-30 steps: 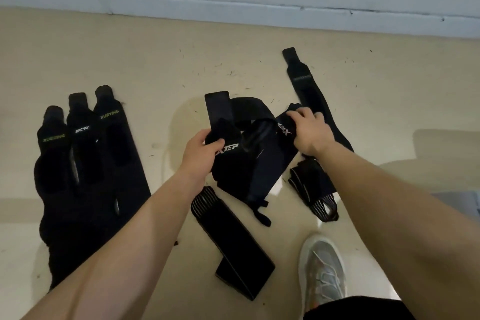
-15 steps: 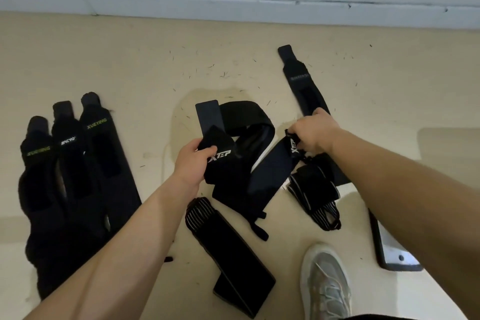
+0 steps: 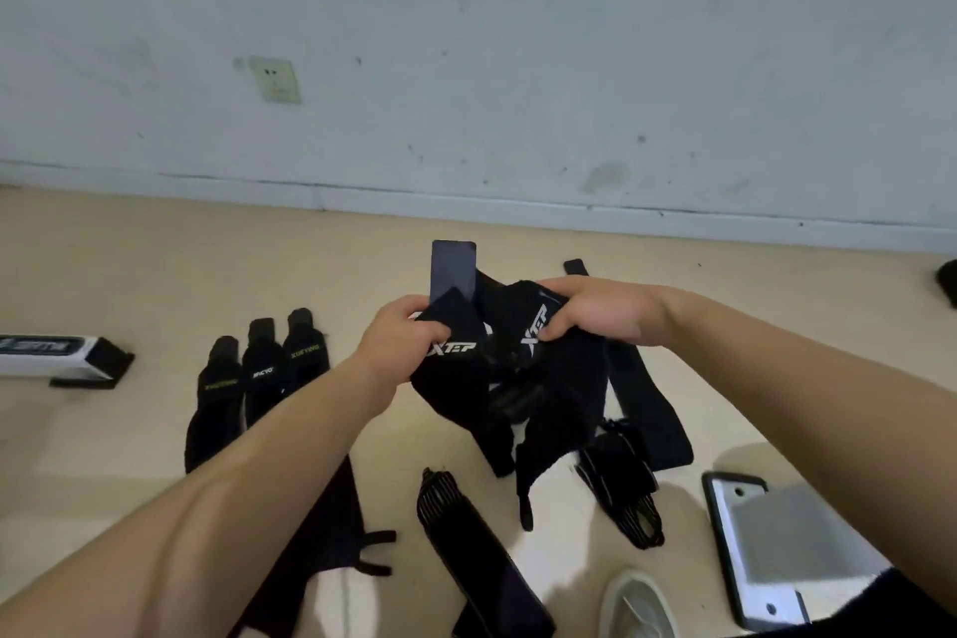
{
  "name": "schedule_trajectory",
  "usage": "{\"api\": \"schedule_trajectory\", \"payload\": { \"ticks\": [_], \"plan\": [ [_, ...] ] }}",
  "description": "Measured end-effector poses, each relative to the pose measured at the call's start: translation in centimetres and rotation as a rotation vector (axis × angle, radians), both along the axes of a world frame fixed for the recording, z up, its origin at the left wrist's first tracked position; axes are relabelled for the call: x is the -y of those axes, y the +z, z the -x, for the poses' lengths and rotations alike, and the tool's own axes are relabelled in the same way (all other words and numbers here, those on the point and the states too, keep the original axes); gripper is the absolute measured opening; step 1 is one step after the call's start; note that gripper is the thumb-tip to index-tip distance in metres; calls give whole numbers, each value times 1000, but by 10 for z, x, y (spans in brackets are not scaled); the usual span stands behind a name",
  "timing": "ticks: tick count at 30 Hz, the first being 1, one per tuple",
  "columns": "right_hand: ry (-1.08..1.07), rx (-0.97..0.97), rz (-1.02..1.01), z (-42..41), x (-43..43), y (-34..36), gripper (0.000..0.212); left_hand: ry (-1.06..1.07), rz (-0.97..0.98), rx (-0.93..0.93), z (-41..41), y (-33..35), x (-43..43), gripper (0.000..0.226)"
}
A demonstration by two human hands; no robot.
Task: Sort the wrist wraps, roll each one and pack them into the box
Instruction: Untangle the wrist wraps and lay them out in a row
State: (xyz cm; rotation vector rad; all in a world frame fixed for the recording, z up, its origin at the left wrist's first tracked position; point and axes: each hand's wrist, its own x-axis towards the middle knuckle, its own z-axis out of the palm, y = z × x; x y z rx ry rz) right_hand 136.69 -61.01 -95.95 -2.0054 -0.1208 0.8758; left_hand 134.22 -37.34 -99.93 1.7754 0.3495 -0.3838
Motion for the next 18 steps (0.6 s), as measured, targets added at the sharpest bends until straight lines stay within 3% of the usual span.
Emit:
{"api": "schedule_trajectory", "payload": {
  "ticks": [5, 14, 18],
  "plan": [
    [-222, 19, -342, 55, -36, 51, 18, 14, 140, 110, 38, 62, -27, 17],
    [-541, 247, -485, 60, -84, 70, 11, 162, 210, 198, 67, 71, -41, 16],
    [-523, 248, -593, 59, -86, 77, 28, 186, 242, 242, 66, 73, -39, 16]
  ]
}}
